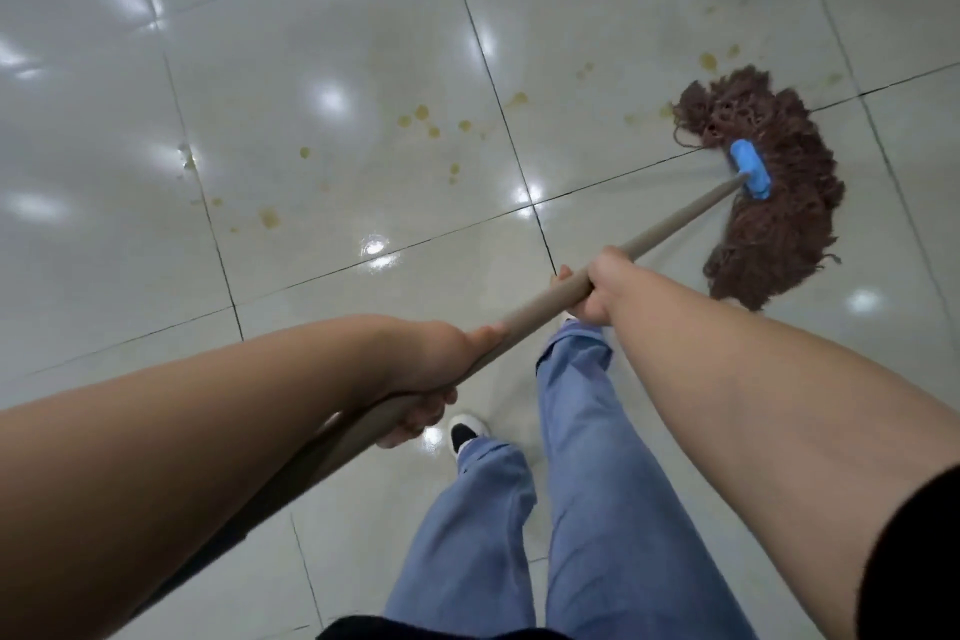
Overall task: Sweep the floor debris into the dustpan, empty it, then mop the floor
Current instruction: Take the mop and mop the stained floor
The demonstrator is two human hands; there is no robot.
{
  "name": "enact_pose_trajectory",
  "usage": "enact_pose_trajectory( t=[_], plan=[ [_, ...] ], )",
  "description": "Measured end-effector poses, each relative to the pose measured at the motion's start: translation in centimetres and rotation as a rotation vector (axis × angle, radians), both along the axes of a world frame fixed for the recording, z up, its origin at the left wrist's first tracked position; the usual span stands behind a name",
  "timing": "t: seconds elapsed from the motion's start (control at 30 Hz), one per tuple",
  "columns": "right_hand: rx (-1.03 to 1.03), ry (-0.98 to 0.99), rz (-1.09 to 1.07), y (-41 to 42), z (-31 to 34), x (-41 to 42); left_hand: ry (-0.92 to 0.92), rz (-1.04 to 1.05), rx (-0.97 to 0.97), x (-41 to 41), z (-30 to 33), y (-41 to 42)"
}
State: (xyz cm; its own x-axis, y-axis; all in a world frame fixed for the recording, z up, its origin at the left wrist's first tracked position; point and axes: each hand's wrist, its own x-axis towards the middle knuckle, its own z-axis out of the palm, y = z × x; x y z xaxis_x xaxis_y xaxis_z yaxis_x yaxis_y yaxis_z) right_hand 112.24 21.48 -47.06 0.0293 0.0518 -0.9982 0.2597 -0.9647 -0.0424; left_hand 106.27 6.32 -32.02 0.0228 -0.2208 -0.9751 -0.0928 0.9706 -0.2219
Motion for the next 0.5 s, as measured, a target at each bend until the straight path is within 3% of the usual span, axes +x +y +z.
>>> enact_pose_trajectory(
  t=[0.27, 0.5],
  plan=[
    [0.082, -0.047, -0.136, 19.3, -3.0, -1.9, -0.018, -0.114, 0.069, -3.9, -4.1, 19.6],
    [0.313, -0.165, -0.368, 33.3, -4.4, -1.2, -0.070, -0.154, 0.214, -3.4, -6.3, 34.7]
  ],
)
